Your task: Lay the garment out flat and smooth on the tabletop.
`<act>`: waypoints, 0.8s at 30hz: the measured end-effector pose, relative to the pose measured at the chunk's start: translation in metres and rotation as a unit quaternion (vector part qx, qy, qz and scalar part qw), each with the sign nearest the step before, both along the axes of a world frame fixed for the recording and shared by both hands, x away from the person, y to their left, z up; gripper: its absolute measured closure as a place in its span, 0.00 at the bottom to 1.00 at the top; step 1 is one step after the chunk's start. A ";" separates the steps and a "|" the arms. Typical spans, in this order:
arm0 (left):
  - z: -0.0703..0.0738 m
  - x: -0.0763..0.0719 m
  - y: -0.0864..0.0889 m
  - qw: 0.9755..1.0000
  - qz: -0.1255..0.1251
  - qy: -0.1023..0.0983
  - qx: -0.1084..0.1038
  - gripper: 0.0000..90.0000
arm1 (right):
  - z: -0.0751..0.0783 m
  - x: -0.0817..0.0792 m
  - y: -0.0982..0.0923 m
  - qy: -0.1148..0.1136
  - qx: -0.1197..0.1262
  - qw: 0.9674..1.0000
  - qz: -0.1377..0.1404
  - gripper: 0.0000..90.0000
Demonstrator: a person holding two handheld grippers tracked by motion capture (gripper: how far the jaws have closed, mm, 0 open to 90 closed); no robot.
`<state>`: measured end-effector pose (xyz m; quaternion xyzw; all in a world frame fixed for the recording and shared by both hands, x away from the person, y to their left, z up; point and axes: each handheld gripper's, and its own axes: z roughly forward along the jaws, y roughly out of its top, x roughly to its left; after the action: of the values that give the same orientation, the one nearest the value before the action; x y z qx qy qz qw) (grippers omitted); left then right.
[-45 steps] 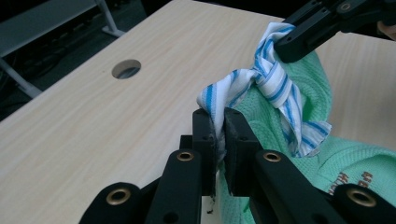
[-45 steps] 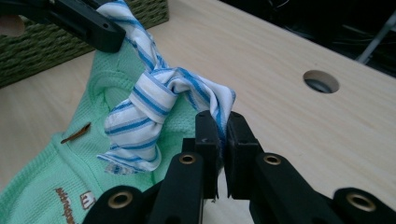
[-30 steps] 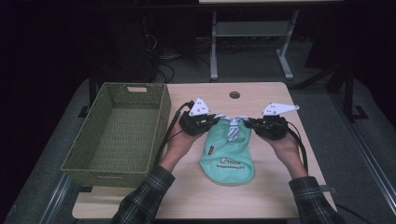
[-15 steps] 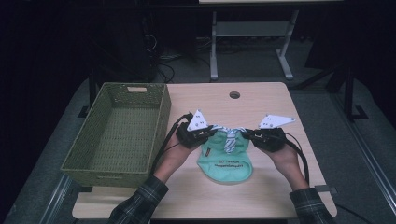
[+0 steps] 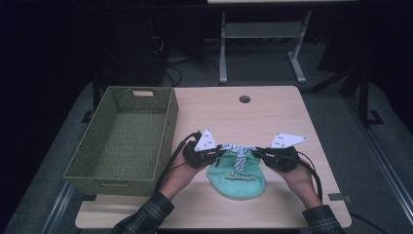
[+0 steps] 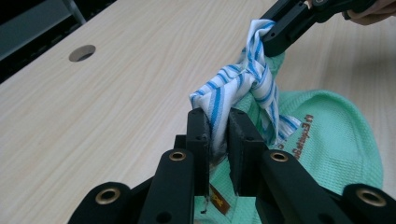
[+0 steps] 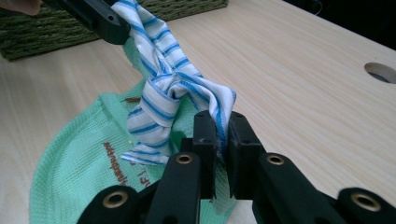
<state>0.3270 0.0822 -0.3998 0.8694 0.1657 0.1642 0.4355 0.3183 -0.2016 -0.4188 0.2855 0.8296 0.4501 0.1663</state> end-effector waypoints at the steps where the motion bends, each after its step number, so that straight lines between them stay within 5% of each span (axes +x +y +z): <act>1: -0.001 -0.001 0.001 1.000 -0.001 0.002 -0.001 0.88 | 0.000 -0.001 0.000 0.002 0.002 1.000 0.002 0.92; 15: -0.013 -0.020 0.007 0.999 -0.016 0.044 -0.001 0.87 | -0.005 -0.020 -0.002 0.020 0.006 1.000 0.018 0.86; 24: -0.023 -0.031 0.005 0.997 -0.029 0.066 0.016 0.85 | -0.014 -0.034 -0.004 0.040 0.005 0.999 0.028 0.82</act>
<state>0.2964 0.0874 -0.4226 0.8895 0.1660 0.0961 0.4147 0.2840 -0.2060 -0.4325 0.2805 0.8412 0.4467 0.1189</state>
